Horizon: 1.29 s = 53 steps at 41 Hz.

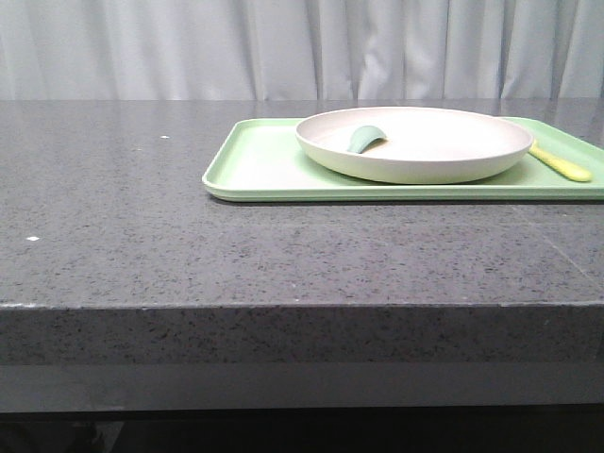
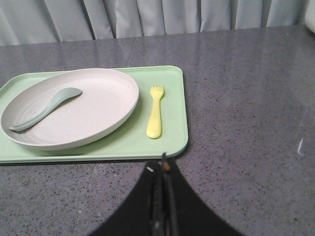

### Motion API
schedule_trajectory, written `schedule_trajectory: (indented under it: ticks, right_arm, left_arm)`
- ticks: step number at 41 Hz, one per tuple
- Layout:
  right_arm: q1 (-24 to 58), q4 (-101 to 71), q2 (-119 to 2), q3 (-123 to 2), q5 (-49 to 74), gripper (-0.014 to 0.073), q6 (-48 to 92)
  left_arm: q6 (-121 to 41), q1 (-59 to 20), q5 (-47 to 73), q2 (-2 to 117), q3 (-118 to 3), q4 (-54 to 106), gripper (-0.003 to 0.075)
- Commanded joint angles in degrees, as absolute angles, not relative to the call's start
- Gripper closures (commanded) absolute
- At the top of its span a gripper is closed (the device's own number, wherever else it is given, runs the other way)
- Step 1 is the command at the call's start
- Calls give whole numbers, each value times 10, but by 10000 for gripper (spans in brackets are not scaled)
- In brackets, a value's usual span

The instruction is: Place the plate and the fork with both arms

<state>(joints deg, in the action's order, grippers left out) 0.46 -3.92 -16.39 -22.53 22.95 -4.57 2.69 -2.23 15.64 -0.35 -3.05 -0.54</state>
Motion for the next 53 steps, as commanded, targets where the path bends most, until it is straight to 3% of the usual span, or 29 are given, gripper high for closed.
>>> schedule_trajectory:
  ticks: [1, 53]
  right_arm:
    - [3, -34, -167, -241, 178, 661, -40]
    - [3, -33, -167, -239, 178, 661, -40]
  left_arm:
    - [31, -22, 61, -16, -20, 0, 738]
    - [31, -22, 49, -15, 4, 0, 738]
